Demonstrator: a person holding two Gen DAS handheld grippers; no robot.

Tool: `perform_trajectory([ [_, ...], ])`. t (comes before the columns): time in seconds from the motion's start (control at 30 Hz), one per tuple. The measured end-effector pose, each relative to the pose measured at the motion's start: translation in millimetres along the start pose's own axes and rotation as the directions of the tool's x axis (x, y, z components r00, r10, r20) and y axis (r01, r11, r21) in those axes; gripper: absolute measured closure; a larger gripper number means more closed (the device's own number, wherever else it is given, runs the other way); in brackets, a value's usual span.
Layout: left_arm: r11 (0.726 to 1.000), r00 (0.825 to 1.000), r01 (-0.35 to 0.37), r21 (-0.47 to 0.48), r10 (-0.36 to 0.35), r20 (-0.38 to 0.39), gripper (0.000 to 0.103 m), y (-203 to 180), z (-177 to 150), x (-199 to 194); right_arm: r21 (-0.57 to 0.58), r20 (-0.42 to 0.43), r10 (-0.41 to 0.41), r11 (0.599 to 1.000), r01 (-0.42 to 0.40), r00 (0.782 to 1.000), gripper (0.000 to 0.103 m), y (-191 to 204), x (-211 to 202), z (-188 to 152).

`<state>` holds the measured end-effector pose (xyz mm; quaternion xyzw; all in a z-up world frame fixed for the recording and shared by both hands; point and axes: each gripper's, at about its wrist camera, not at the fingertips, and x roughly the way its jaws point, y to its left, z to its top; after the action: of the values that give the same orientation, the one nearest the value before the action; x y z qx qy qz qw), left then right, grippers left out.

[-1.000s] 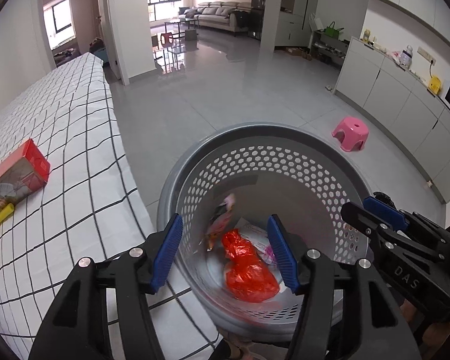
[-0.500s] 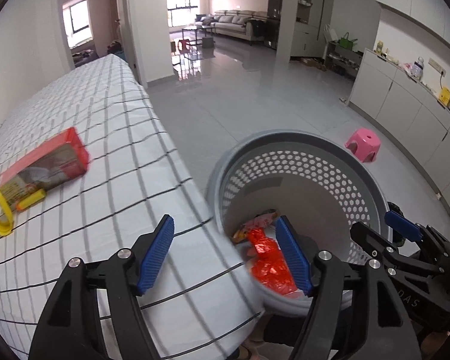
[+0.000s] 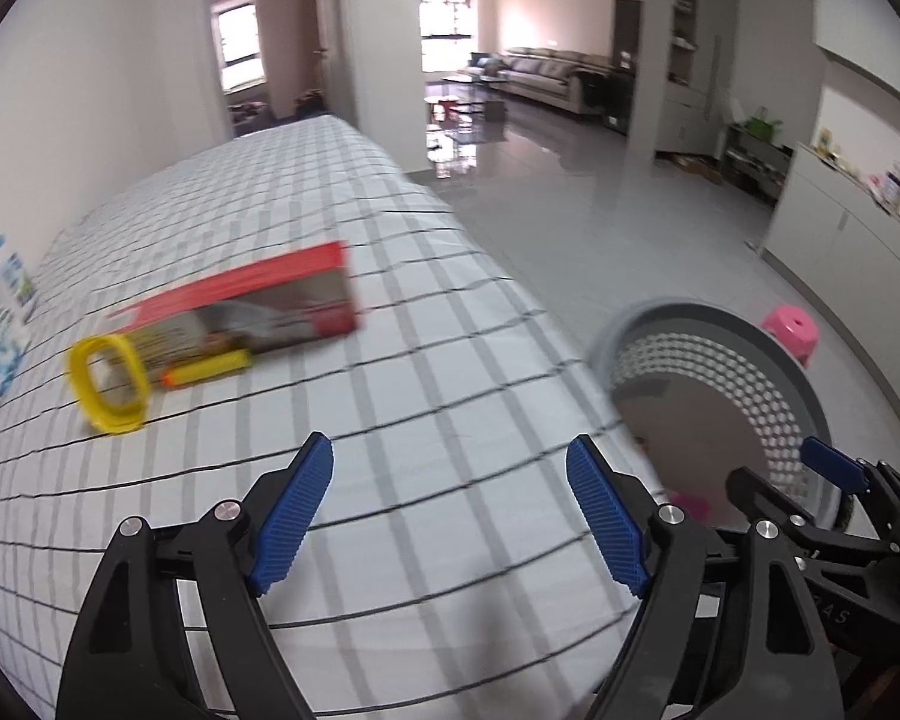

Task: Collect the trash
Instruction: 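Move both open tools back toward the table, then grasp the yellow plastic ring with the left tool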

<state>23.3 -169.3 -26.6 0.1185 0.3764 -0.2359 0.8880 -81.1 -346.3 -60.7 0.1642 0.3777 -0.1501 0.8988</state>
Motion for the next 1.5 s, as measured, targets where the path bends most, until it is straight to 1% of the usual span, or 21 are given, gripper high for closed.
perform_trajectory([
  [0.1, 0.998, 0.999, -0.049, -0.042, 0.049, 0.007, 0.020, 25.6, -0.7, -3.7, -0.031, 0.011, 0.030, 0.999, -0.030, 0.999, 0.018, 18.7, 1.7, 4.2],
  [0.27, 0.985, 0.992, -0.126, -0.117, 0.128, 0.010, 0.019, 69.4, 1.0, -3.8, -0.087, 0.018, 0.079, 0.993, -0.077, 0.997, 0.018, 49.2, 6.4, 12.4],
  [0.47, 0.953, 0.973, -0.226, -0.201, 0.232, 0.005, 0.018, 121.1, 0.3, -3.6, -0.156, 0.010, 0.137, 0.979, -0.133, 0.991, 0.018, 85.8, 17.7, 20.5],
  [0.73, 0.905, 0.948, -0.311, -0.289, 0.317, -0.027, 0.017, 173.1, -4.4, 7.2, -0.191, -0.003, 0.221, 0.957, -0.218, 0.975, 0.018, 119.5, 32.8, 34.2],
  [0.83, 0.894, 0.943, -0.328, -0.304, 0.332, -0.040, 0.017, 184.8, -3.8, 14.0, -0.207, -0.009, 0.232, 0.951, -0.228, 0.973, 0.018, 132.6, 40.7, 38.2],
  [1.0, 0.886, 0.944, -0.325, -0.332, 0.322, -0.065, 0.017, 202.2, -0.6, 28.9, -0.223, -0.035, 0.254, 0.941, -0.255, 0.967, 0.018, 149.1, 51.7, 42.6],
  [1.1, 0.890, 0.951, -0.306, -0.337, 0.299, -0.072, 0.017, 205.9, 1.6, 34.9, -0.235, -0.040, 0.255, 0.937, -0.257, 0.966, 0.018, 155.6, 55.1, 43.1],
  [1.17, 0.895, 0.954, -0.297, -0.332, 0.293, -0.063, 0.017, 204.7, 3.7, 36.6, -0.238, -0.046, 0.256, 0.936, -0.259, 0.966, 0.018, 158.0, 58.1, 44.0],
  [1.33, 0.900, 0.956, -0.292, -0.323, 0.285, -0.068, 0.016, 205.4, 10.7, 49.1, -0.235, -0.069, 0.257, 0.935, -0.266, 0.964, 0.018, 160.5, 66.9, 44.5],
  [1.5, 0.897, 0.954, -0.300, -0.324, 0.289, -0.083, 0.016, 209.9, 16.6, 63.6, -0.234, -0.086, 0.259, 0.933, -0.272, 0.962, 0.018, 163.9, 73.5, 46.0],
])
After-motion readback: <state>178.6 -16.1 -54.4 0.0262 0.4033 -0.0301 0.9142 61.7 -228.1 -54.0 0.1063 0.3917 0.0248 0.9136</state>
